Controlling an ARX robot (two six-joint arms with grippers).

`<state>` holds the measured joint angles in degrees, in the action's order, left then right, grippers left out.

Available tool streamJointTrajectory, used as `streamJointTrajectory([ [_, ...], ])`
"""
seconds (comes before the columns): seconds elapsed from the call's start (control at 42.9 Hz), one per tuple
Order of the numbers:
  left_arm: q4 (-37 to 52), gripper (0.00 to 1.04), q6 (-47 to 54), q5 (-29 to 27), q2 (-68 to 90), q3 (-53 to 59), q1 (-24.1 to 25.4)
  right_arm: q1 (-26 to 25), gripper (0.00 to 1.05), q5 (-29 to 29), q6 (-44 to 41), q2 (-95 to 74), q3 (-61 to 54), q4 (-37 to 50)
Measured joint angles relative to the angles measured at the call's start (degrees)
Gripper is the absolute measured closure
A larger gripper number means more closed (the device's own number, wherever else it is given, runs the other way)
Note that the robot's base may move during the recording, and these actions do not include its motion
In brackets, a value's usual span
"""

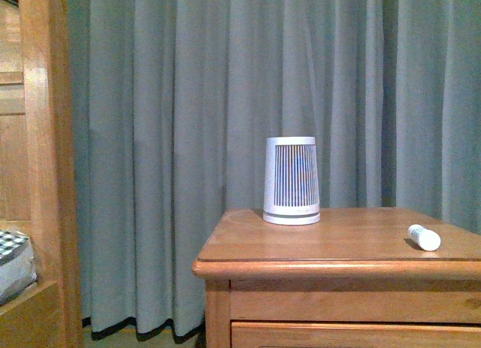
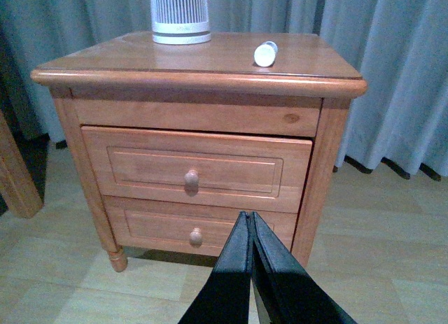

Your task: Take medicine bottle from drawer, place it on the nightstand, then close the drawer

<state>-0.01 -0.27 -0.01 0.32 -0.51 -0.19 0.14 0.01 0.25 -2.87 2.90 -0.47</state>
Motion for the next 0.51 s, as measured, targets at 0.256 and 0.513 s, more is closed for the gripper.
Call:
streamJointTrajectory([
  [0.256, 0.00, 0.07, 0.00, -0.02, 0.00, 0.00, 0.00, 0.00, 1.02, -0.02, -0.04, 2.43, -2.05, 0.28],
  [0.513, 0.00, 0.07, 0.02, 0.00, 0.00, 0.00, 0.00, 0.00, 1.02, -0.02, -0.07, 2.47, -2.05, 0.28],
])
